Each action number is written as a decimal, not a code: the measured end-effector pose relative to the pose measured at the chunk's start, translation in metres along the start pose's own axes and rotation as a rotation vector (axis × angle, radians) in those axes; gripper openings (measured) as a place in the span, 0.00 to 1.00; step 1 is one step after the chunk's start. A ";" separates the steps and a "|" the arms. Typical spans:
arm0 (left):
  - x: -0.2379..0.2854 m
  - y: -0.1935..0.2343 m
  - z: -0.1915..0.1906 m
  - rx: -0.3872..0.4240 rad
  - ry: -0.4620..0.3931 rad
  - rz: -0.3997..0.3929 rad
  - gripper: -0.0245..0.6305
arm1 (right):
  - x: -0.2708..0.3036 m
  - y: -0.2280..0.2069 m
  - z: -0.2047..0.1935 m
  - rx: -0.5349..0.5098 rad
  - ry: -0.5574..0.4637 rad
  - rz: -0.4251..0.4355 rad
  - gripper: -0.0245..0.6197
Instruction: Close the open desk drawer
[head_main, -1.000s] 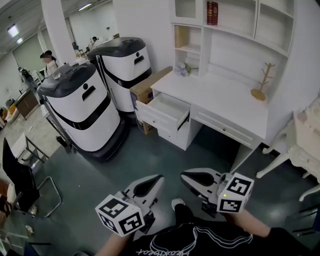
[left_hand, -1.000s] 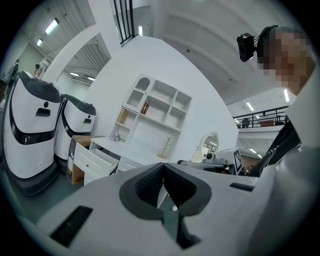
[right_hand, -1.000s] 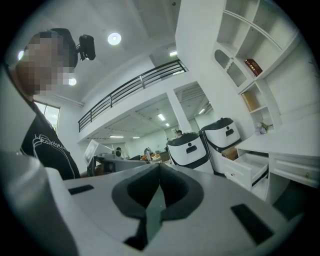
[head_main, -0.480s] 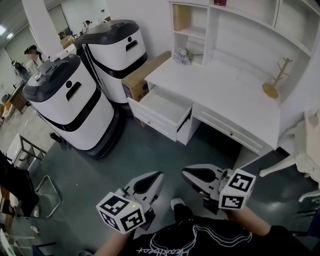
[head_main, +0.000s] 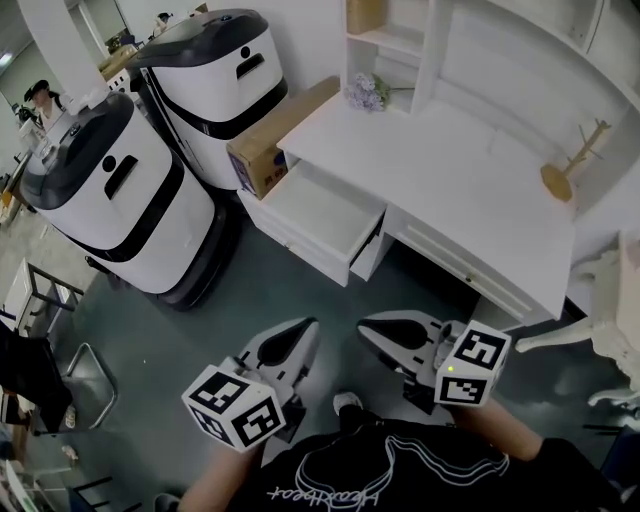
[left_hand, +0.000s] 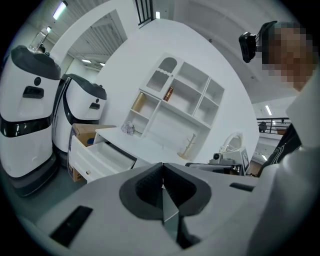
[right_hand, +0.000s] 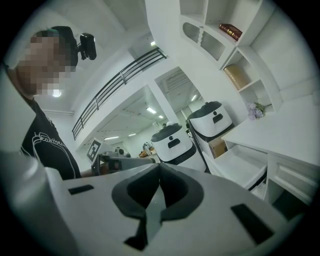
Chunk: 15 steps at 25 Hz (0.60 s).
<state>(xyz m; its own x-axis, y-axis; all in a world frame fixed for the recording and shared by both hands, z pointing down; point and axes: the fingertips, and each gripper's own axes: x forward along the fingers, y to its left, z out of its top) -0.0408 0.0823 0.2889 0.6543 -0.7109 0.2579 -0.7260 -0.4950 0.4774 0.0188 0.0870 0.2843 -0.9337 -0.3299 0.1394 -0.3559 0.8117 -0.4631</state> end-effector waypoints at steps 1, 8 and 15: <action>0.004 0.005 0.003 0.007 -0.005 0.005 0.04 | 0.002 -0.006 0.002 -0.004 0.001 -0.002 0.05; 0.024 0.044 0.012 0.031 -0.025 0.045 0.04 | 0.021 -0.036 0.004 -0.012 0.005 -0.013 0.05; 0.046 0.089 0.014 0.022 0.008 0.083 0.04 | 0.038 -0.070 0.005 0.037 0.020 -0.044 0.05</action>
<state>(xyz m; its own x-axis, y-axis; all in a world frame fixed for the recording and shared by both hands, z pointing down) -0.0783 -0.0009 0.3312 0.5931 -0.7461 0.3025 -0.7823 -0.4452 0.4357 0.0082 0.0148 0.3175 -0.9177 -0.3553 0.1774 -0.3956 0.7782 -0.4877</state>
